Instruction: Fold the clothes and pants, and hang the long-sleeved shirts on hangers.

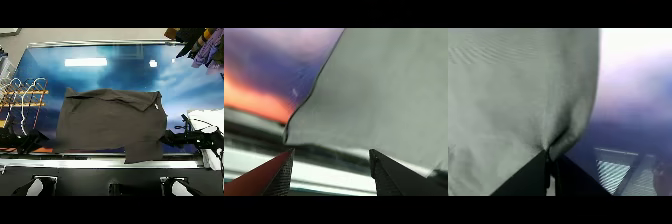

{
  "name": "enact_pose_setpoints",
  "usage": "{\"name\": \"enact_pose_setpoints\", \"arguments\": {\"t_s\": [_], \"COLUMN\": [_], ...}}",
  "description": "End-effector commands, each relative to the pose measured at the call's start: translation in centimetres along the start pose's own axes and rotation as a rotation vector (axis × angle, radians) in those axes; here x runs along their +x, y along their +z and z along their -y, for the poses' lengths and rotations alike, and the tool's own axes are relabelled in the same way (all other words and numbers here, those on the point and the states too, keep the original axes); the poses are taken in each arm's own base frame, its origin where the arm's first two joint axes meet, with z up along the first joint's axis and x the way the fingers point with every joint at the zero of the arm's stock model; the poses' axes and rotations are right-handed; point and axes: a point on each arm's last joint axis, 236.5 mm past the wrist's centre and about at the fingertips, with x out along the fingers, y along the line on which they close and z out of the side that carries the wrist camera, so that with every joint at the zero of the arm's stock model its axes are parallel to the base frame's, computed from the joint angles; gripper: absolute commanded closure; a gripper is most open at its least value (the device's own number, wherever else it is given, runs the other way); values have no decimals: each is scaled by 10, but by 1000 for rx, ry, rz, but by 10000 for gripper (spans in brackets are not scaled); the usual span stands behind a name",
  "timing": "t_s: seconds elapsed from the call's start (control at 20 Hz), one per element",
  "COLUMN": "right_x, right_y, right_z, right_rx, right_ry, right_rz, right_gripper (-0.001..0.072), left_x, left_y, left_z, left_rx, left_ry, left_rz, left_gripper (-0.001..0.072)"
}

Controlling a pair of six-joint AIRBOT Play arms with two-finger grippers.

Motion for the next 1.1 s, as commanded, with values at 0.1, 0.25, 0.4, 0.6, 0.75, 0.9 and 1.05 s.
{"name": "enact_pose_setpoints", "arguments": {"t_s": [0.1,0.25,0.4,0.6,0.75,0.9,1.05], "right_x": [-12,-19,-21,-21,-23,-32,-46], "right_y": [4,10,9,3,-3,-3,11], "right_z": [-24,-39,-41,-46,-51,-60,-88], "right_rx": [-3,10,13,12,0,-39,-61], "right_ry": [61,104,108,126,142,147,237], "right_rz": [45,85,90,63,46,79,170], "right_gripper": [670,670,670,670,671,672,672], "left_x": [35,48,57,64,65,68,64], "left_y": [-18,-17,-17,-13,-14,-18,-13], "left_z": [-22,-25,-17,-20,-16,-6,17], "left_rx": [-77,-111,-133,-153,-140,-99,-80], "left_ry": [14,1,-50,-50,-56,-70,-140], "left_rz": [-56,-74,-94,-80,-82,-98,-80], "left_gripper": [172,172,173,209,479,692,693]}}
